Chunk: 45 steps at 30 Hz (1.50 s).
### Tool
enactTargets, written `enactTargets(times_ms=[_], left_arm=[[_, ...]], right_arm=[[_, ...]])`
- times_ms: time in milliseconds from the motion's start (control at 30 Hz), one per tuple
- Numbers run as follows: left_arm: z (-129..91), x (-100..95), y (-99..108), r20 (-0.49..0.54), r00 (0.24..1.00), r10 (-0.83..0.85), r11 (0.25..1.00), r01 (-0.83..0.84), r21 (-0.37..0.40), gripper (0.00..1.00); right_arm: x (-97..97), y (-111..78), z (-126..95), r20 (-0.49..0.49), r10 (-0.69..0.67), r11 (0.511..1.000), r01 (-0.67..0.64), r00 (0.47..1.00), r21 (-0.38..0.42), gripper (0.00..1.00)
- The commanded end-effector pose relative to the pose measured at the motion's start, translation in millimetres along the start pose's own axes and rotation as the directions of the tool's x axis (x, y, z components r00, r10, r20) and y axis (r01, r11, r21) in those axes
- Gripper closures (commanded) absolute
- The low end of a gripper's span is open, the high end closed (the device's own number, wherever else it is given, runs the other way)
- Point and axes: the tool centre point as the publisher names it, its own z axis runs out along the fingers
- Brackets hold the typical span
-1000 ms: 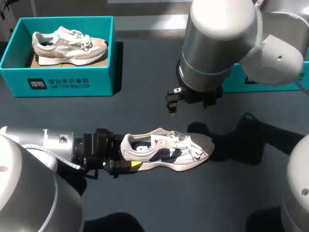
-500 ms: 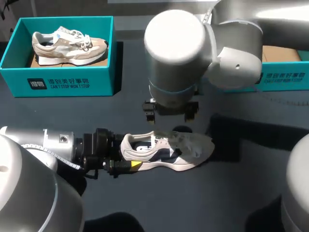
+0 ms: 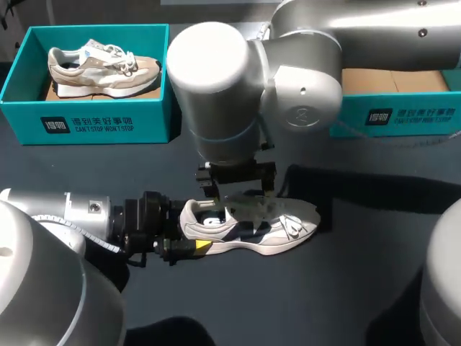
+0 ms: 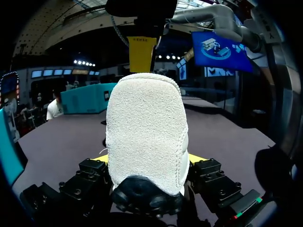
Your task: Take the shoe out of the shoebox, open the shoe tongue, remove and reinsert the insole, then place the shoe into the shoebox
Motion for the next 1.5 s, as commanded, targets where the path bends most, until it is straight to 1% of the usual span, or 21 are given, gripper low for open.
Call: enactTargets(times_ms=[33,100,233,433,500,600,833,900,933,1033,1067,1100,1133,1167,1200,1267,1333,1367,1500], left_arm=[[1.6,1.1,0.8,0.003,1.0,0.0,1.0,0.0,-0.001,1.0],[1.6,1.1,0.8,0.003,1.0,0.0,1.0,0.0,-0.001,1.0],[1.6,1.1,0.8,0.003,1.0,0.0,1.0,0.0,-0.001,1.0],[1.6,1.1,0.8,0.003,1.0,0.0,1.0,0.0,-0.001,1.0],[1.6,1.1,0.8,0.003,1.0,0.0,1.0,0.0,-0.001,1.0],[1.6,1.1,0.8,0.003,1.0,0.0,1.0,0.0,-0.001,1.0],[1.6,1.1,0.8,0.003,1.0,0.0,1.0,0.0,-0.001,1.0],[1.6,1.1,0.8,0.003,1.0,0.0,1.0,0.0,-0.001,1.0],[1.6,1.1,0.8,0.003,1.0,0.0,1.0,0.0,-0.001,1.0],[1.6,1.1,0.8,0.003,1.0,0.0,1.0,0.0,-0.001,1.0],[1.6,1.1,0.8,0.003,1.0,0.0,1.0,0.0,-0.001,1.0],[1.6,1.1,0.8,0.003,1.0,0.0,1.0,0.0,-0.001,1.0],[1.6,1.1,0.8,0.003,1.0,0.0,1.0,0.0,-0.001,1.0],[1.6,1.1,0.8,0.003,1.0,0.0,1.0,0.0,-0.001,1.0],[1.6,1.1,0.8,0.003,1.0,0.0,1.0,0.0,-0.001,1.0],[1.6,1.1,0.8,0.003,1.0,0.0,1.0,0.0,-0.001,1.0],[1.6,1.1,0.8,0.003,1.0,0.0,1.0,0.0,-0.001,1.0],[1.6,1.1,0.8,0.003,1.0,0.0,1.0,0.0,-0.001,1.0],[1.6,1.1,0.8,0.003,1.0,0.0,1.0,0.0,-0.001,1.0]], right_arm=[[14.7,-12.7,14.1,0.21,0.021,1.0,-0.025,0.977,0.013,0.0],[15.3,-15.9,17.5,0.226,0.03,0.999,-0.034,0.974,0.012,0.0],[14.9,-18.8,28.2,0.283,0.031,0.999,-0.043,0.959,0.034,0.0],[14.4,-17.9,41.6,0.336,0.003,0.997,-0.031,0.942,0.078,0.0],[14.0,-17.7,48.8,0.389,0.002,0.995,-0.042,0.921,0.093,0.0],[14.7,-18.2,53.9,0.44,0.016,0.993,-0.065,0.898,0.096,0.0],[12.1,-16.0,60.3,0.482,0.023,0.989,-0.092,0.876,0.119,0.0],[4.5,-14.2,69.8,0.489,0.024,0.988,-0.097,0.872,0.123,0.0],[3.5,-14.2,70.6,0.501,0.026,0.987,-0.102,0.865,0.126,0.0],[-10.8,-13.1,69.0,0.52,0.028,0.986,-0.11,0.854,0.127,0.0],[-14.9,-13.5,67.1,0.524,0.025,0.986,-0.108,0.851,0.129,0.06],[-22.3,-14.3,63.3,0.54,0.027,0.986,-0.112,0.841,0.126,0.24],[-24.8,-14.4,61.8,0.538,0.027,0.986,-0.112,0.843,0.125,0.38],[-30.3,-14.1,56.9,0.551,0.033,0.986,-0.118,0.834,0.12,0.58],[-34.2,-14.0,53.8,0.55,0.032,0.986,-0.117,0.834,0.119,0.64],[-42.4,-15.2,47.0,0.561,0.036,0.987,-0.118,0.827,0.111,0.65],[-48.5,-15.4,40.3,0.567,0.039,0.988,-0.115,0.823,0.099,0.6],[-50.4,-15.3,37.9,0.559,0.035,0.99,-0.107,0.828,0.097,0.59],[-57.0,-13.8,31.1,0.55,0.022,0.992,-0.087,0.835,0.091,0.6]])
